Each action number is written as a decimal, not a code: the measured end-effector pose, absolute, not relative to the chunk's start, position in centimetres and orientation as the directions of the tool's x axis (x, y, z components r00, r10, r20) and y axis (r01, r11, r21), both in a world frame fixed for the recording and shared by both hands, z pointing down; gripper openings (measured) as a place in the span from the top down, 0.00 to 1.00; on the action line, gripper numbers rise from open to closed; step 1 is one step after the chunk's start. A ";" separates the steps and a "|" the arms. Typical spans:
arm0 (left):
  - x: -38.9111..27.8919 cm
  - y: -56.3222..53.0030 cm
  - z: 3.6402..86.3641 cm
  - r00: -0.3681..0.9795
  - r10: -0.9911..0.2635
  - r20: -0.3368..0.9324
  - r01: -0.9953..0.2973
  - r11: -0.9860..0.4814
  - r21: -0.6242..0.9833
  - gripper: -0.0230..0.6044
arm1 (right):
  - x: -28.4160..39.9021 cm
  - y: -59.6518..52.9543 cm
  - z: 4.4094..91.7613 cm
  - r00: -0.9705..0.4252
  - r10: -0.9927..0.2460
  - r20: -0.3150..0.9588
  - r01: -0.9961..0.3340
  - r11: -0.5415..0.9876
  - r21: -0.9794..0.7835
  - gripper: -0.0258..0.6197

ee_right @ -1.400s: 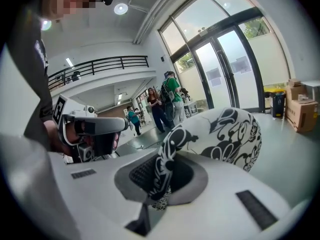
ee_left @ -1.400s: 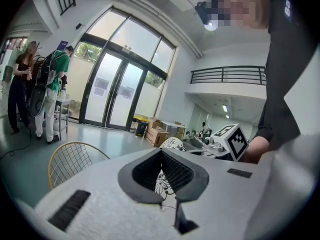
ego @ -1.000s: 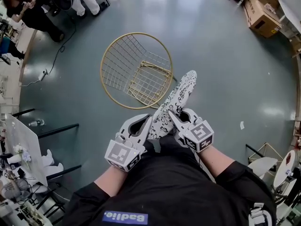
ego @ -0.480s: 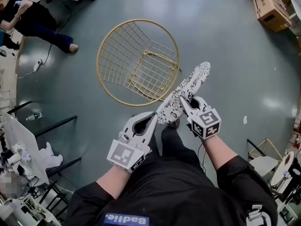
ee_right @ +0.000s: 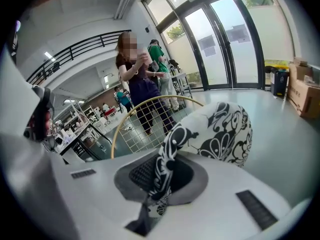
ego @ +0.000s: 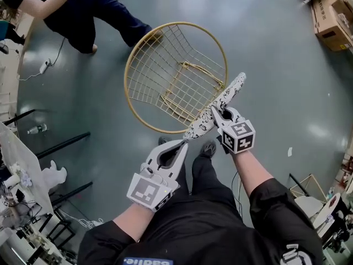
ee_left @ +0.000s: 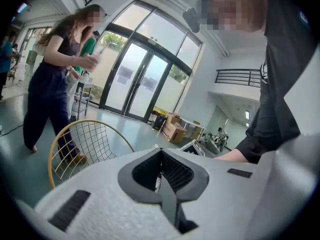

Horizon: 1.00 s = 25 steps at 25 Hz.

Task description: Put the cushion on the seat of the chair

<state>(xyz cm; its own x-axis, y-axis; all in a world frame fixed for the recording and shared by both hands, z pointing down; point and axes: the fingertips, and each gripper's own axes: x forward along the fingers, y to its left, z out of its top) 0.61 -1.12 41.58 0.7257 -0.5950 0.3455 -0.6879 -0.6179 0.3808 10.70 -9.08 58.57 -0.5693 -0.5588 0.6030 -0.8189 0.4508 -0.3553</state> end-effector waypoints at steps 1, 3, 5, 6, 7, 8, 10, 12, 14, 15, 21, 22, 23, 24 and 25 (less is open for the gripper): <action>0.3 -1.2 41.7 0.722 -0.600 0.345 -0.692 -0.612 0.383 0.94 | 10.1 -9.6 59.0 -0.574 -0.554 0.603 -0.816 0.453 -0.361 0.91; -0.4 -1.4 42.2 0.711 -0.612 0.347 -0.703 -0.597 0.388 0.94 | 9.0 -10.6 59.9 -0.585 -0.541 0.605 -0.808 0.455 -0.374 0.91; -1.4 -1.7 42.7 0.698 -0.624 0.350 -0.715 -0.577 0.395 0.94 | 7.6 -11.7 61.0 -0.594 -0.524 0.610 -0.801 0.455 -0.389 0.91; -2.0 -1.8 43.0 0.692 -0.631 0.351 -0.720 -0.568 0.399 0.94 | 6.8 -12.3 61.6 -0.597 -0.517 0.614 -0.799 0.453 -0.395 0.91; -2.6 -1.9 43.2 0.686 -0.636 0.353 -0.725 -0.559 0.402 0.94 | 6.0 -12.9 62.1 -0.599 -0.510 0.618 -0.797 0.452 -0.400 0.91; -3.1 -2.0 43.5 0.681 -0.640 0.355 -0.729 -0.552 0.405 0.94 | 5.2 -13.4 62.7 -0.600 -0.504 0.621 -0.796 0.450 -0.405 0.91; -4.1 -1.9 44.1 0.672 -0.646 0.362 -0.737 -0.536 0.412 0.94 | 3.9 -14.3 63.8 -0.603 -0.492 0.628 -0.794 0.449 -0.410 0.91; -5.0 -1.9 44.7 0.660 -0.655 0.368 -0.747 -0.518 0.417 0.94 | 2.7 -15.3 65.1 -0.606 -0.479 0.635 -0.791 0.448 -0.417 0.91; -6.0 -1.8 45.3 0.648 -0.663 0.374 -0.756 -0.502 0.420 0.94 | 1.5 -16.3 66.3 -0.609 -0.467 0.641 -0.788 0.444 -0.426 0.91; -6.4 -1.7 45.5 0.643 -0.667 0.376 -0.760 -0.494 0.423 0.94 | 1.0 -16.7 66.8 -0.610 -0.461 0.645 -0.788 0.442 -0.429 0.91; -8.9 -1.3 47.1 0.616 -0.687 0.385 -0.778 -0.450 0.439 0.94 | -2.1 -19.6 71.0 -0.598 -0.424 0.680 -0.795 0.422 -0.436 0.90; -9.3 -1.2 47.4 0.614 -0.688 0.387 -0.779 -0.449 0.438 0.94 | -2.6 -20.1 71.7 -0.593 -0.421 0.686 -0.798 0.417 -0.435 0.91; -9.6 -1.1 47.6 0.611 -0.690 0.387 -0.780 -0.445 0.439 0.94 | -2.9 -20.5 72.4 -0.589 -0.417 0.692 -0.802 0.412 -0.434 0.91; -9.9 -1.1 47.8 0.608 -0.694 0.387 -0.782 -0.437 0.444 0.94 | -3.3 -20.8 73.1 -0.584 -0.414 0.698 -0.805 0.406 -0.433 0.91; -10.2 -1.1 47.9 0.604 -0.696 0.389 -0.783 -0.425 0.454 0.94 | -3.6 -21.2 73.7 -0.580 -0.411 0.703 -0.808 0.401 -0.432 0.90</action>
<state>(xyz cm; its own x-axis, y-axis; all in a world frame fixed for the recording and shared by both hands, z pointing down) -10.19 -1.10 47.92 0.6037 -0.6957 0.3892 -0.7829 -0.4253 0.4541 -3.60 -21.19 73.72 -0.5800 -0.4108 0.7035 -0.8079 0.4013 -0.4317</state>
